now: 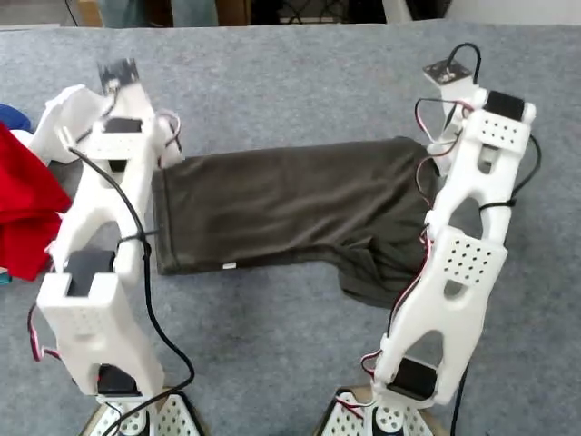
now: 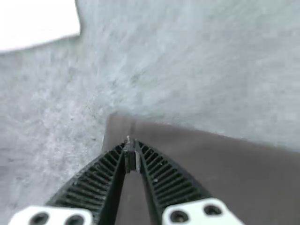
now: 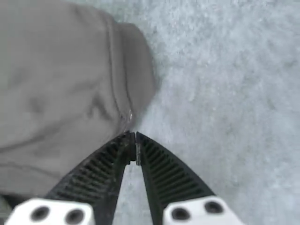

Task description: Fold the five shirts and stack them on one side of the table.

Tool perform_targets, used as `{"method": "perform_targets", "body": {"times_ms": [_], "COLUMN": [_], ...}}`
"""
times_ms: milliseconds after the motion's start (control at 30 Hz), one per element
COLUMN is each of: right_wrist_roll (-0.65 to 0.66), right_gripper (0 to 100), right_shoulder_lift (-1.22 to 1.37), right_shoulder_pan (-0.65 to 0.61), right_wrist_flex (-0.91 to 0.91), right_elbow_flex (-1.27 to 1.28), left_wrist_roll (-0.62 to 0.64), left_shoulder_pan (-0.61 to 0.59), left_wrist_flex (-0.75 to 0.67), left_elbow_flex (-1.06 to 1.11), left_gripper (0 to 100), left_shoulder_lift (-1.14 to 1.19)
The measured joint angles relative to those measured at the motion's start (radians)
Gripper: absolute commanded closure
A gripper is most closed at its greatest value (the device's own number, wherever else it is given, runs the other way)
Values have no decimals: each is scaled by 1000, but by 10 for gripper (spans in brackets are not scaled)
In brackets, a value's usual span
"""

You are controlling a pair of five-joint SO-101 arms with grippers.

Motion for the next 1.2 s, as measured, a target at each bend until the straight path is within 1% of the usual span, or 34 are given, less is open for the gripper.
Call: {"method": "perform_targets", "body": {"times_ms": [67, 133, 200, 267, 333, 400, 500, 567, 667, 800, 933, 1033, 1200], "right_wrist_roll": [38, 34, 28, 28, 28, 28, 28, 12, -14, -21, -21, 9, 54], "right_gripper": [984, 984, 984, 984, 984, 984, 984, 984, 984, 984, 984, 984, 984], "right_shoulder_lift": [-29, -74, -124, -186, -259, -338, -477, -578, -735, -930, -1062, -1125, -1293], "right_shoulder_pan": [0, 0, 2, 20, 31, 23, 0, -40, -98, -146, -147, -147, -147], "right_wrist_flex": [77, 100, 109, 112, 112, 112, 78, 23, -103, -321, -516, -560, -555], "right_elbow_flex": [-54, -75, -75, -34, 64, 199, 440, 623, 922, 1332, 1685, 1872, 2044], "left_wrist_roll": [0, -3, -32, -58, -86, -104, -110, -115, -117, -117, -117, -117, -117], "left_shoulder_pan": [6, 26, 51, 81, 114, 121, 112, 109, 101, 103, 103, 103, 103], "left_wrist_flex": [94, 193, 272, 324, 334, 316, 212, 123, 69, 51, 51, 51, 51], "left_elbow_flex": [-61, -103, -112, -101, -44, 49, 250, 381, 506, 586, 623, 634, 641], "left_gripper": [972, 972, 972, 972, 972, 972, 972, 972, 972, 972, 972, 972, 972], "left_shoulder_lift": [-57, -118, -173, -222, -270, -298, -305, -305, -305, -305, -305, -305, -305]}}
